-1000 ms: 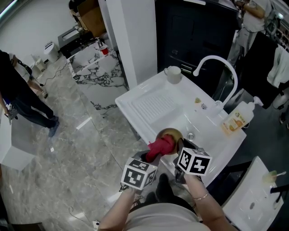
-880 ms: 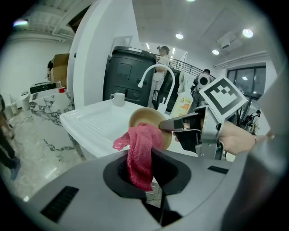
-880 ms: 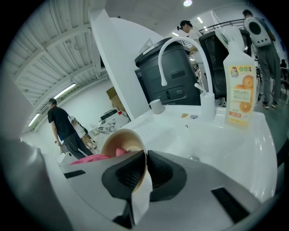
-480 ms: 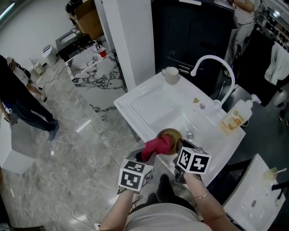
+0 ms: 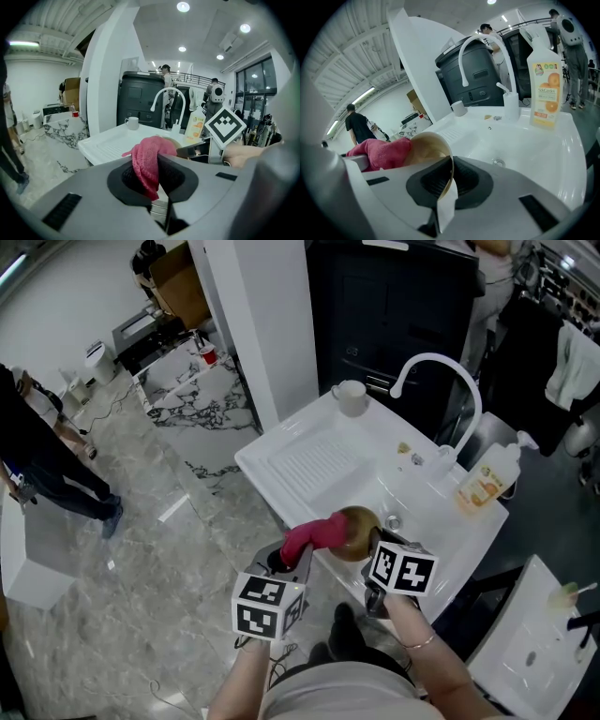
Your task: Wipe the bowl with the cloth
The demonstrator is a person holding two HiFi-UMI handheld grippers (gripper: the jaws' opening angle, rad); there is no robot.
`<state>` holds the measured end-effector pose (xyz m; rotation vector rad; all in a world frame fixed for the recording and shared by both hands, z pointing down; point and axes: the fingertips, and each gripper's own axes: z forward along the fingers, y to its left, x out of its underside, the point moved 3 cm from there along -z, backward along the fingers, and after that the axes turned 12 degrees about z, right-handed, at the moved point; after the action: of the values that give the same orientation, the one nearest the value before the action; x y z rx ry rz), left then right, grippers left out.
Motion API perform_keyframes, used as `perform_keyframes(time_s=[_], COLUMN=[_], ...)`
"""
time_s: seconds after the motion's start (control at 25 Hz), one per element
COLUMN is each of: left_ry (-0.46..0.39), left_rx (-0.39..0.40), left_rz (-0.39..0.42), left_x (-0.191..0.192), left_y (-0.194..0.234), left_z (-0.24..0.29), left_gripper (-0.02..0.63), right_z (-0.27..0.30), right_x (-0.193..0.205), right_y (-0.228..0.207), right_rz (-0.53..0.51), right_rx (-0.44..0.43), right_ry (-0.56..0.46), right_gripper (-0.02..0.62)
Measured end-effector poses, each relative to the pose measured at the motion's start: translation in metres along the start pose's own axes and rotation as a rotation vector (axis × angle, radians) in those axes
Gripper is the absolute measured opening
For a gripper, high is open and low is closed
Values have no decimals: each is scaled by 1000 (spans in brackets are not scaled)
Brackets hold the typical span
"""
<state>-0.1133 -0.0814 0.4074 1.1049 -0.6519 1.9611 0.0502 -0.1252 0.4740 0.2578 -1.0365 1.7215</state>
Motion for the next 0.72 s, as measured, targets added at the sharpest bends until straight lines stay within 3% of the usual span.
perform_keyframes(time_s=[0.72], left_ry=[-66], left_rx=[-45], left_rz=[-32], left_x=[-6], left_y=[11], left_z=[9], left_gripper=[46], right_z=[11], right_x=[-4], right_y=[-44], right_rz=[77], right_rx=[83], right_ry=[29], right_gripper=[17])
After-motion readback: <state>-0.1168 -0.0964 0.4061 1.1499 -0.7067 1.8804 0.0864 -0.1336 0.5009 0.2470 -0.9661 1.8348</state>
